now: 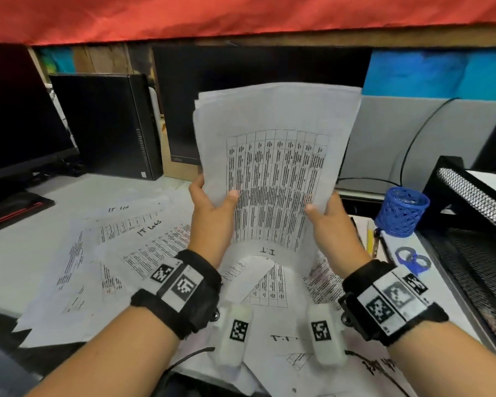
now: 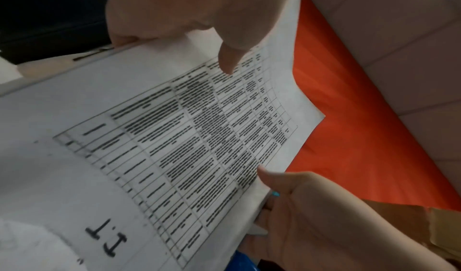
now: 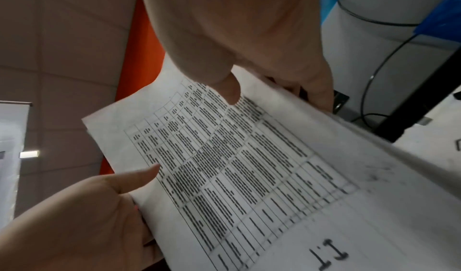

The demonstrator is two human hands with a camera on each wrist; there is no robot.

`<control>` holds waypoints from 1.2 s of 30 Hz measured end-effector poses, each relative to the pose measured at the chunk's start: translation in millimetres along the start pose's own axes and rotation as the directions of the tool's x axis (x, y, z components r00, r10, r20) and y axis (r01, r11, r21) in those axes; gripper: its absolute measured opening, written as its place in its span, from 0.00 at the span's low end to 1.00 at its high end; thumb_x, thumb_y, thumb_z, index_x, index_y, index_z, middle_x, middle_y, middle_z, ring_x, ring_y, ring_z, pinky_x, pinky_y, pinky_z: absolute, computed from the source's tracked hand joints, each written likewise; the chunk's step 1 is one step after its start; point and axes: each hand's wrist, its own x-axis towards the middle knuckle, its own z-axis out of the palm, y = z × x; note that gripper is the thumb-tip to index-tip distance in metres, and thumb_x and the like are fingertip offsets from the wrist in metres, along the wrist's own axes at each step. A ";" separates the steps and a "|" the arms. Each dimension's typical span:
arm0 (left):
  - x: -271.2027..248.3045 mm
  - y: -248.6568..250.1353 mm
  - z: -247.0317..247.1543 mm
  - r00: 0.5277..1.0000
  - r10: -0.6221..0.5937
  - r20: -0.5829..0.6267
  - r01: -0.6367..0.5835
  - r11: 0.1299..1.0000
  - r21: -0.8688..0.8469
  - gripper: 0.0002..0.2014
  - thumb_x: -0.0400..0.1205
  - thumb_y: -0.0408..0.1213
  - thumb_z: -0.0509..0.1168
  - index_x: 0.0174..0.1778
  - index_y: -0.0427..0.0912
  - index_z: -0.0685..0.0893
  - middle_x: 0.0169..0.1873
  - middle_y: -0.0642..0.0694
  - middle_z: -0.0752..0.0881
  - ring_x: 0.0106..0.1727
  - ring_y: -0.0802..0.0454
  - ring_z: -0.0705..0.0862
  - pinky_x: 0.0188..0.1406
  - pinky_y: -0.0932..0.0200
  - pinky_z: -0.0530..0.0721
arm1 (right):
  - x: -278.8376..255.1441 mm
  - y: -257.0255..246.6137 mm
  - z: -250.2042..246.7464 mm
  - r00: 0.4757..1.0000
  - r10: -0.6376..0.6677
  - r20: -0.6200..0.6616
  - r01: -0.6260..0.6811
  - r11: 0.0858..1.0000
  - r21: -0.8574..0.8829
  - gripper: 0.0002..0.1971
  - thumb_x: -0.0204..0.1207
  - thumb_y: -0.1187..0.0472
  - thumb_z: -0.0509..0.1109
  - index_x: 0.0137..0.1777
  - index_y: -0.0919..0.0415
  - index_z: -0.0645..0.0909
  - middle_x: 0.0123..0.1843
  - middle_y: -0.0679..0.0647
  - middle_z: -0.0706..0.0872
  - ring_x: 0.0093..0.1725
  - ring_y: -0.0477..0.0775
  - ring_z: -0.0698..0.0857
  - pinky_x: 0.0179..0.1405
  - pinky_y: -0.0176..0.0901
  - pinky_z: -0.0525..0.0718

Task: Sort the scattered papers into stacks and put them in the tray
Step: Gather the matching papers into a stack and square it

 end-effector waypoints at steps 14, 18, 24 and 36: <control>4.0 -39.9 6.1 0.992 -0.101 -0.070 0.109 0.985 0.133 0.11 0.87 0.40 0.56 0.66 0.47 0.71 0.48 0.54 0.81 0.43 0.65 0.79 0.35 0.65 0.74 | 7.1 27.1 -1.5 0.997 0.077 0.001 -0.077 0.996 -0.050 0.15 0.85 0.70 0.53 0.62 0.53 0.73 0.44 0.43 0.80 0.40 0.38 0.79 0.32 0.23 0.78; 6.6 -37.1 3.4 0.991 -0.110 -0.073 0.120 0.982 0.145 0.08 0.85 0.41 0.60 0.60 0.49 0.75 0.49 0.53 0.84 0.50 0.53 0.83 0.41 0.62 0.78 | 8.5 19.0 -10.6 0.997 0.067 -0.033 -0.069 0.995 -0.069 0.13 0.84 0.68 0.53 0.62 0.55 0.74 0.47 0.46 0.81 0.41 0.45 0.79 0.33 0.34 0.74; 1.8 -12.1 -2.8 0.999 -0.046 -0.002 0.046 0.998 0.035 0.08 0.85 0.36 0.61 0.54 0.57 0.78 0.43 0.62 0.86 0.42 0.71 0.86 0.33 0.75 0.80 | 4.9 8.6 -33.9 0.996 0.094 0.002 -0.093 0.987 -0.134 0.10 0.84 0.58 0.57 0.61 0.53 0.76 0.53 0.49 0.85 0.49 0.48 0.82 0.41 0.41 0.78; -29.2 3.5 0.6 0.959 -0.115 0.260 0.088 0.990 0.112 0.15 0.85 0.45 0.61 0.68 0.58 0.75 0.55 0.60 0.87 0.58 0.57 0.85 0.57 0.50 0.82 | -39.3 7.5 -84.3 0.995 0.099 -0.001 -0.096 0.970 -0.223 0.08 0.84 0.61 0.59 0.58 0.55 0.78 0.53 0.49 0.86 0.52 0.50 0.85 0.45 0.40 0.82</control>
